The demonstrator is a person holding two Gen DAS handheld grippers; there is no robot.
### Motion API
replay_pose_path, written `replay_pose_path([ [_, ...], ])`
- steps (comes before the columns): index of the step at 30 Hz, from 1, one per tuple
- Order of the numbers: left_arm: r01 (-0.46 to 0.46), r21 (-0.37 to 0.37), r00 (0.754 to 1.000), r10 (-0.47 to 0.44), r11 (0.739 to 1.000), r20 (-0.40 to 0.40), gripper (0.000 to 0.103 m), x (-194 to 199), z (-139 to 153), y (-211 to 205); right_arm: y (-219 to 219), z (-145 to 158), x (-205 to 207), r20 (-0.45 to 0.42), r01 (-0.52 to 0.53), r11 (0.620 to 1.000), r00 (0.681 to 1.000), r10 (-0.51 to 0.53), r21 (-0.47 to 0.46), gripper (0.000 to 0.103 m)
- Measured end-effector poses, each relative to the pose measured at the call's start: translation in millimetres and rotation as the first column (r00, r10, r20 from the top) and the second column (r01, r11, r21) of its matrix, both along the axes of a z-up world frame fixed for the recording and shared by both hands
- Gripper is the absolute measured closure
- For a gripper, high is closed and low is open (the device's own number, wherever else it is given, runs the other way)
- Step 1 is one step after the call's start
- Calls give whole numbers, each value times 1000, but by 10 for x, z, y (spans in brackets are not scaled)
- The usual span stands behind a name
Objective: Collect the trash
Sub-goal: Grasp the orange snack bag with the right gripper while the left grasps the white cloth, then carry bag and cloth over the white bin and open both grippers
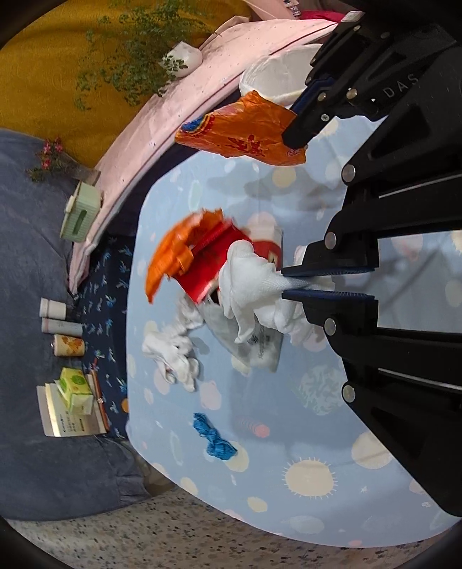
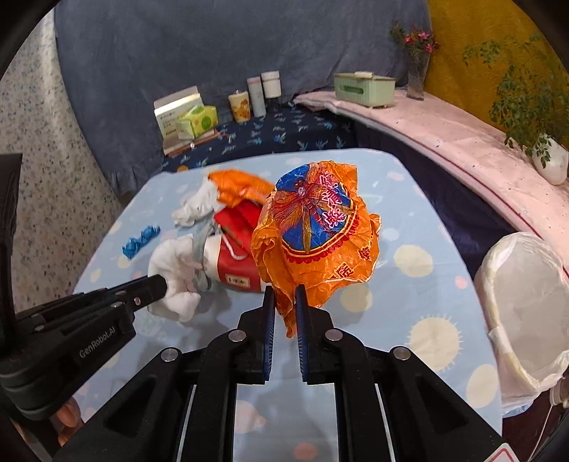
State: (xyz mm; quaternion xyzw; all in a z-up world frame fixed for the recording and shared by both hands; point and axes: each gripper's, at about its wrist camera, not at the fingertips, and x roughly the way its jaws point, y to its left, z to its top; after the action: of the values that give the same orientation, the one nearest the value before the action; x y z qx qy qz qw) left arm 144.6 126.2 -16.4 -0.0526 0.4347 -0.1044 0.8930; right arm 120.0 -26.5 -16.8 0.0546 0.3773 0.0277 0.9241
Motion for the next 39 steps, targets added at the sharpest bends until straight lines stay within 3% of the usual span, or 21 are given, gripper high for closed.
replay_pose_path([
  [9, 98, -3, 993, -98, 995, 72, 96, -122, 391, -557, -489, 376, -214, 89, 76, 997, 993, -78, 29, 92],
  [17, 227, 4, 967, -226, 974, 118, 96, -224, 644, -1278, -1131, 540, -464, 132, 187, 981, 972, -193, 58, 92],
  [31, 442, 42, 887, -443, 896, 129, 96, -390, 726, -2572, -2211, 470, -764, 124, 389, 915, 908, -400, 108, 92],
  [39, 509, 56, 852, -512, 859, 108, 96, -394, 652, -3014, -2625, 311, -890, 94, 452, 882, 880, -466, 133, 92],
])
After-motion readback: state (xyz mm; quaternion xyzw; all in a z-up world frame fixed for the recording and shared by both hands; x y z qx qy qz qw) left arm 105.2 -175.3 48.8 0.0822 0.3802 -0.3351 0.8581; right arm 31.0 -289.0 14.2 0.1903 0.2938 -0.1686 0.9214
